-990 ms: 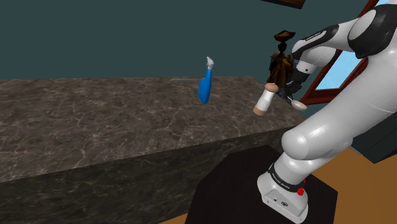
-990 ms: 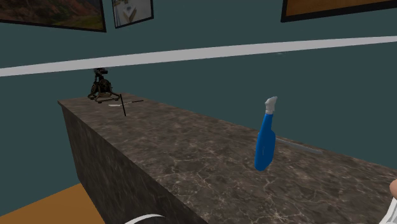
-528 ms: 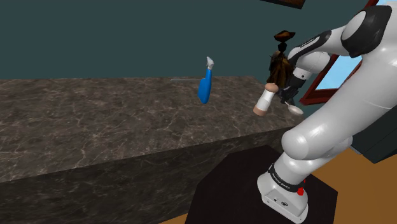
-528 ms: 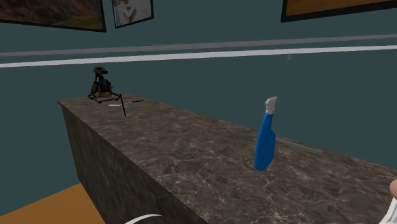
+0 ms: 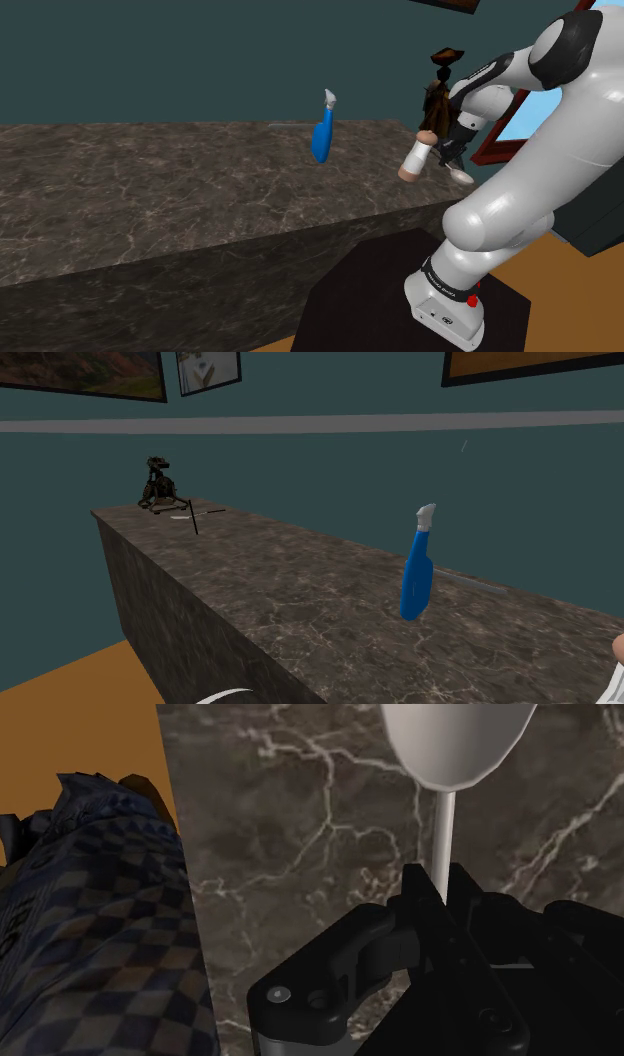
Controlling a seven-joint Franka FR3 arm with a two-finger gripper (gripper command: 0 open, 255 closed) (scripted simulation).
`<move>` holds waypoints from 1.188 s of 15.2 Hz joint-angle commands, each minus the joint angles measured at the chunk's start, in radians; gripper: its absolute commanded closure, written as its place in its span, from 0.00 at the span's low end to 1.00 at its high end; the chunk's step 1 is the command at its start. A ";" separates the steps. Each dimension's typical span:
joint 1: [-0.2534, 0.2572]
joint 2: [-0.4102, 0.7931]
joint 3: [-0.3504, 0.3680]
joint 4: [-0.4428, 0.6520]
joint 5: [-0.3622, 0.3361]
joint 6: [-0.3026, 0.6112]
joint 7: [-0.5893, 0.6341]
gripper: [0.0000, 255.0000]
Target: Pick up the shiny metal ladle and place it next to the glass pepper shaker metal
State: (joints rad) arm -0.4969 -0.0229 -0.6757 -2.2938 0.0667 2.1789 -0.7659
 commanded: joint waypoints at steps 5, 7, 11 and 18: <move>0.000 0.000 0.000 0.000 0.000 0.000 0.000 0.00; 0.000 0.000 0.000 0.000 0.000 0.000 0.000 0.00; -0.002 -0.054 0.003 0.060 -0.042 -0.101 0.031 0.00; -0.003 -0.065 0.004 0.078 -0.050 -0.128 0.037 0.00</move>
State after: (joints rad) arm -0.5001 -0.0881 -0.6712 -2.2163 0.0168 2.0518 -0.7286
